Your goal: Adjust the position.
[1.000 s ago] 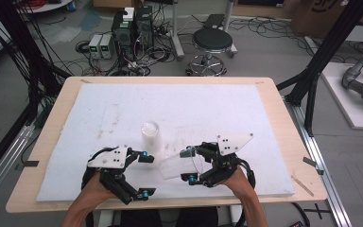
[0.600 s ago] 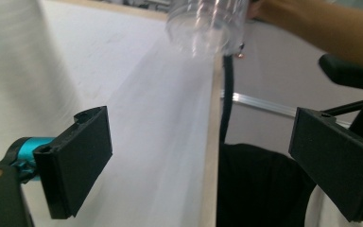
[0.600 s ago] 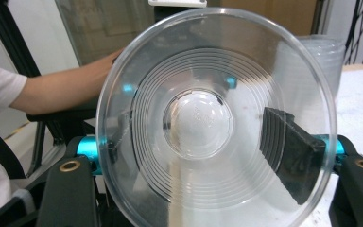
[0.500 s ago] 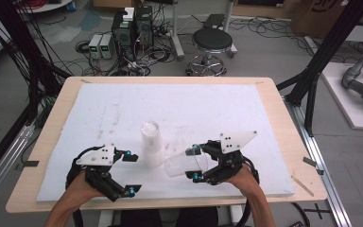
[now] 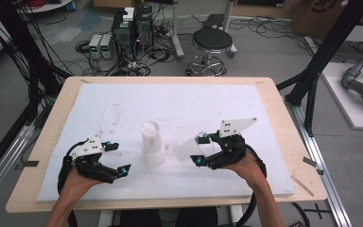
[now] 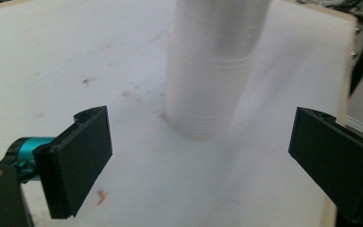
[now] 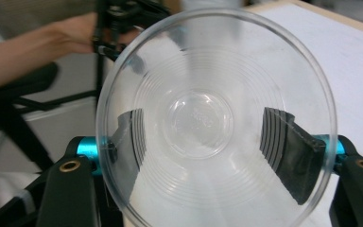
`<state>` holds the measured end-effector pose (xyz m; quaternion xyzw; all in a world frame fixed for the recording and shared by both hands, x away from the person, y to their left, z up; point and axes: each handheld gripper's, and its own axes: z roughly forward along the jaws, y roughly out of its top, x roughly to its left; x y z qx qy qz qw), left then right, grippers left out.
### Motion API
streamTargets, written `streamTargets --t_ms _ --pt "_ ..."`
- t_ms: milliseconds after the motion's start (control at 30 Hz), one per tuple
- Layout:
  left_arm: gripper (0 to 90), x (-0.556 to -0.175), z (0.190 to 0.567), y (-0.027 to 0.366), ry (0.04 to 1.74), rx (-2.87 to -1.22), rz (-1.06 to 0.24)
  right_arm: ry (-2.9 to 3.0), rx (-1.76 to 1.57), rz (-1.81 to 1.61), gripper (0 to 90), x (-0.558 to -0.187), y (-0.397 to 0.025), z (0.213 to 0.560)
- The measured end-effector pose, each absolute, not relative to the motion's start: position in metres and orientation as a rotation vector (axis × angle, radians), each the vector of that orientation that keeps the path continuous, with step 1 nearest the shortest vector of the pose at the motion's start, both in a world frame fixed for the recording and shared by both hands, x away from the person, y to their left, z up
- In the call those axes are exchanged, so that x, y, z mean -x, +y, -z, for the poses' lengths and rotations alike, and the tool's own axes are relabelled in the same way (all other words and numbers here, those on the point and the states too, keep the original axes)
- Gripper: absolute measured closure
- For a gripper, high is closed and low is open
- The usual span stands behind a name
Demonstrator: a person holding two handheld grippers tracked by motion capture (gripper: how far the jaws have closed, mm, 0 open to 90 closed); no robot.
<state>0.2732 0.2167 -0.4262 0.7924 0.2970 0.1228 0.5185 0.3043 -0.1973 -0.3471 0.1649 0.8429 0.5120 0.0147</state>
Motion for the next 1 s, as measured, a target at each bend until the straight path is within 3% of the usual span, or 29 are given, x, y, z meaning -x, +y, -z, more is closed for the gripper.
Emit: streamTargets --t_ms 300,600,1000 --pt "6.8 -0.281 0.443 0.225 0.803 -1.833 -0.402 2.645 -0.676 -1.306 31.6 -0.320 -0.197 0.341" --pt "6.8 -0.283 0.454 0.227 0.816 -1.800 -0.405 2.668 -0.818 -1.067 31.7 -0.333 -0.185 0.336" --pt "6.8 -0.284 0.460 0.228 0.829 -1.781 -0.403 2.663 -0.862 -1.033 31.9 -0.338 -0.183 0.336"
